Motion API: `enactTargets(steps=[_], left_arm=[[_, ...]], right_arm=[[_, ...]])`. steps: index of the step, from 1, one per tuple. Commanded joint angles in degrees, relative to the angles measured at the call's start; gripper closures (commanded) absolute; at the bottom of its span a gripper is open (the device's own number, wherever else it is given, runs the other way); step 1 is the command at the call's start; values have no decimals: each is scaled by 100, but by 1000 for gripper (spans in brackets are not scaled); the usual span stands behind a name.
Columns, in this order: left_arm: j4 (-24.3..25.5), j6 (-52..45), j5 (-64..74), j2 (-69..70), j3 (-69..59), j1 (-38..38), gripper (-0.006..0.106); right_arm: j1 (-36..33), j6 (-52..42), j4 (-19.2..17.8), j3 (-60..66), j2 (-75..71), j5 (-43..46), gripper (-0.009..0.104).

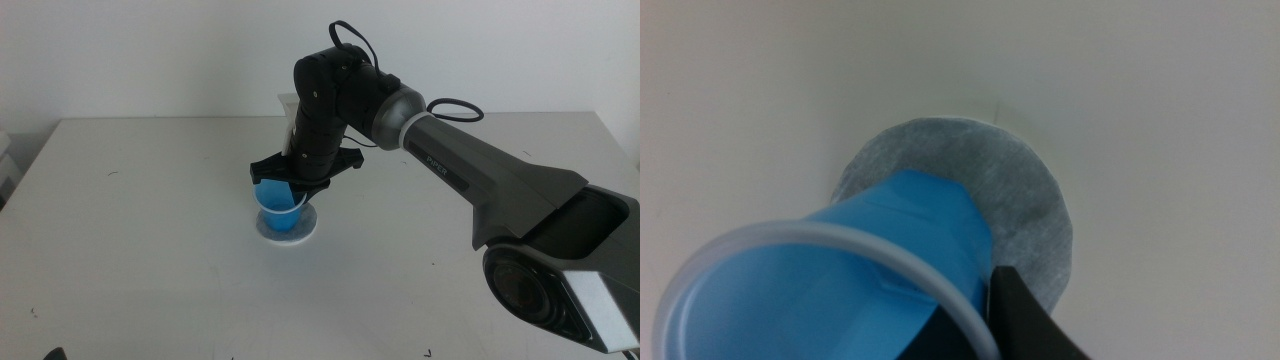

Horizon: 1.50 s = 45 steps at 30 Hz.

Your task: Place an empty cup on a cup mat.

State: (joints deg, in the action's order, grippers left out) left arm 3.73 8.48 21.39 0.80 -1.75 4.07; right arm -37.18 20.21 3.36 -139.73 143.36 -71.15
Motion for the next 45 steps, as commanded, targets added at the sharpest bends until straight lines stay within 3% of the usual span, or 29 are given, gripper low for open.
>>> enactTargets(steps=[1, 4, 16, 21, 36, 38, 41, 45], left_arm=[[2, 62, -389, 73, 34, -6, -5], [2, 62, -389, 73, 34, -6, -5], [2, 62, -389, 73, 34, -6, -5], [2, 62, -389, 73, 34, -6, -5], [2, 62, -389, 73, 34, -6, -5], [2, 62, -389, 73, 34, -6, -5], [2, 62, -389, 73, 34, -6, -5], [2, 62, -389, 73, 34, -6, -5]], right_arm=[[32, -109, -107, -183, -427, -300, 96], [32, -109, -107, -183, -427, -300, 95], [32, -18, -109, -188, -480, -295, 47], [45, -18, -176, -195, -742, -295, 35], [349, -575, -238, -195, -2498, -301, 33], [510, -715, -91, -133, -2747, -306, 33], [790, -778, -60, 299, -3303, -301, 33], [1106, -778, -336, 1434, -4254, -244, 33]])
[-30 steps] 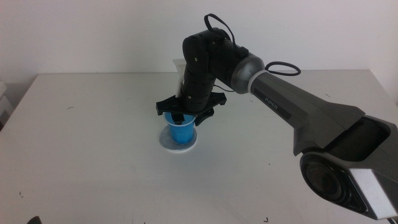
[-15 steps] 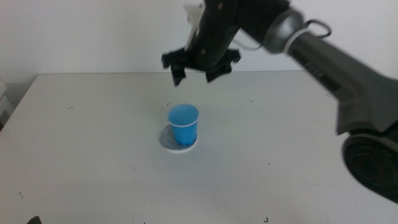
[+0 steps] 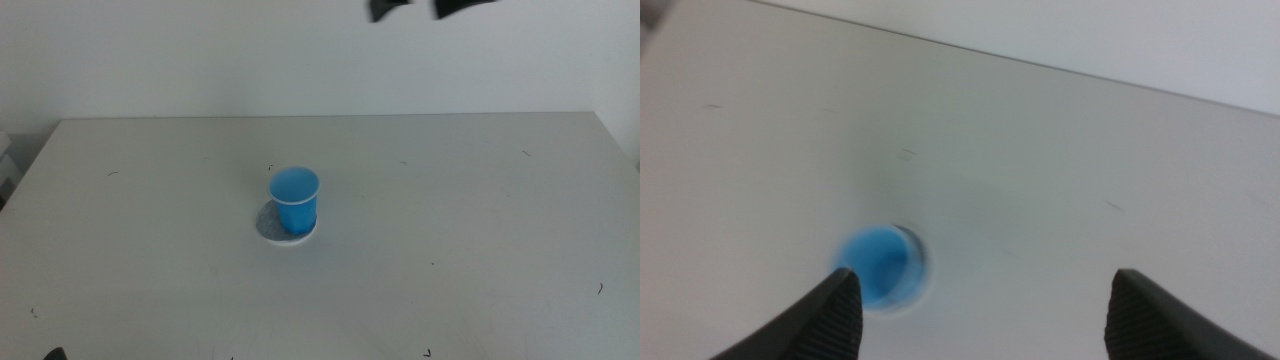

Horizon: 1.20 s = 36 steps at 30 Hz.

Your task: Place an empty cup on a cup mat.

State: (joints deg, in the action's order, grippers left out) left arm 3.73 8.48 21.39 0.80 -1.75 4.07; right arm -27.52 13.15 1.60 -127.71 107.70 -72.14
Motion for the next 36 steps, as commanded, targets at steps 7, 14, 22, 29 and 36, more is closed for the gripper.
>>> enactTargets(steps=[7, 14, 22, 29, 36], left_arm=[[2, 62, -389, 73, 34, -6, -5], [2, 62, -389, 73, 34, -6, -5], [2, 62, -389, 73, 34, -6, -5], [2, 62, -389, 73, 34, -6, -5], [2, 62, -389, 73, 34, -6, -5]], right_arm=[[916, -44, -360, 2967, -2727, 1295, 33], [2028, -47, -247, 5039, -4378, 1900, 33], [2522, -47, -539, 7094, -6027, 2879, 33], [2522, -47, -733, 8883, -7443, 3525, 33], [2522, 108, -793, 10281, -8792, 4542, 26]])
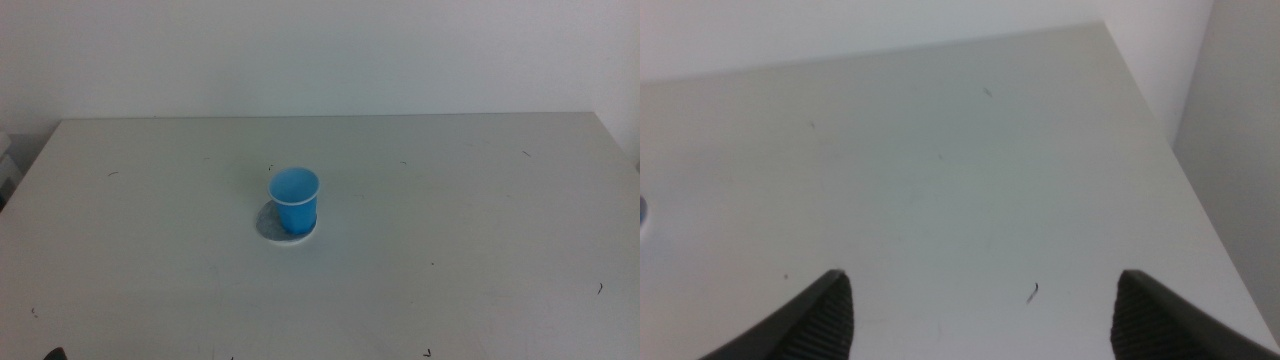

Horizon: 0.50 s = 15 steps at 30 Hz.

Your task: Place an empty cup on a cup mat.

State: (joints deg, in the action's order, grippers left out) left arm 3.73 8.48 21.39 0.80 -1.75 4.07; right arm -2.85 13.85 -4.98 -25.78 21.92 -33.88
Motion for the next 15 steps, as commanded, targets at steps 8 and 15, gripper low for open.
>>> enactTargets(steps=[8, 15], left_arm=[[2, 62, -389, 73, 34, -6, -5], [2, 62, -389, 73, 34, -6, -5]], right_arm=[[55, 34, -492, 894, -1191, 1478, 3], [55, 34, -486, 1523, -1702, 1561, 3]])
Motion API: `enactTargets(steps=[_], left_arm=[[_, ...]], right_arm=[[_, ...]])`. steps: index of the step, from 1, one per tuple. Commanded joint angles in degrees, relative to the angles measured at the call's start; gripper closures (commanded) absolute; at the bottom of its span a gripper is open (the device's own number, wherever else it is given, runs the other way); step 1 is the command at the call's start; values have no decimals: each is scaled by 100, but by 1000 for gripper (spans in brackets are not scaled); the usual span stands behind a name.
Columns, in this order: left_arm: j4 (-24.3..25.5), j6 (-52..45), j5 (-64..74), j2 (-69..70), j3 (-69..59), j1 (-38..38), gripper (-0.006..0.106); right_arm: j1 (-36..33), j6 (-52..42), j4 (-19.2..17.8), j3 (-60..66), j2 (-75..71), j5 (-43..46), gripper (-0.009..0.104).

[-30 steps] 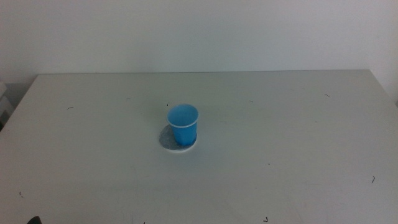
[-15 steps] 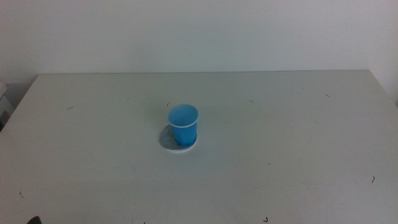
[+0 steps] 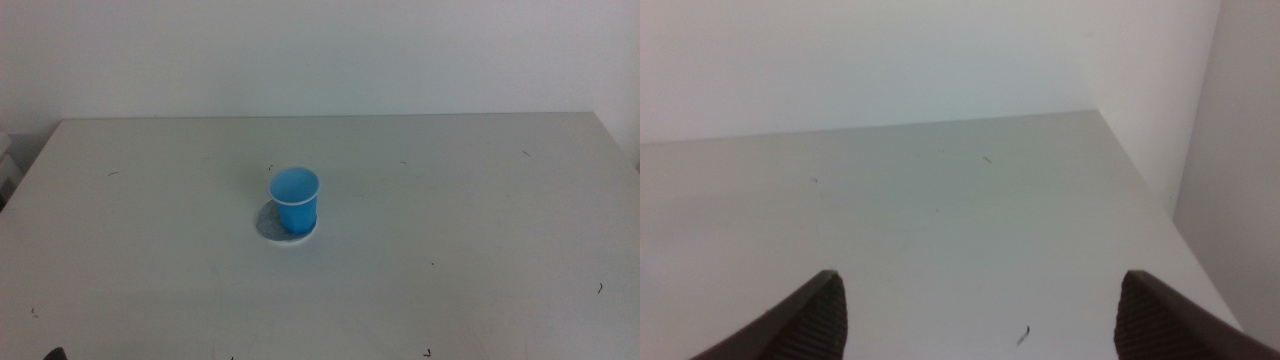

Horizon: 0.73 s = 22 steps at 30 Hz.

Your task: Place an empty cup on a cup mat.

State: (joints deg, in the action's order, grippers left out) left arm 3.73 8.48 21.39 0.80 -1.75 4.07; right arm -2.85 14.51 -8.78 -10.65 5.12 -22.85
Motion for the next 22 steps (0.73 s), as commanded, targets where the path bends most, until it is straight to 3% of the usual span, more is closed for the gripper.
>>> enactTargets(steps=[1, 11, 22], left_arm=[[2, 62, -389, 73, 34, -6, -5], [2, 62, -389, 73, 34, -6, -5], [2, 62, -389, 73, 34, -6, -5]], right_arm=[[55, -32, -106, 115, -111, 459, 4], [55, -26, -162, 1159, -723, 501, 4], [31, -26, -166, 1190, -723, 584, 4]])
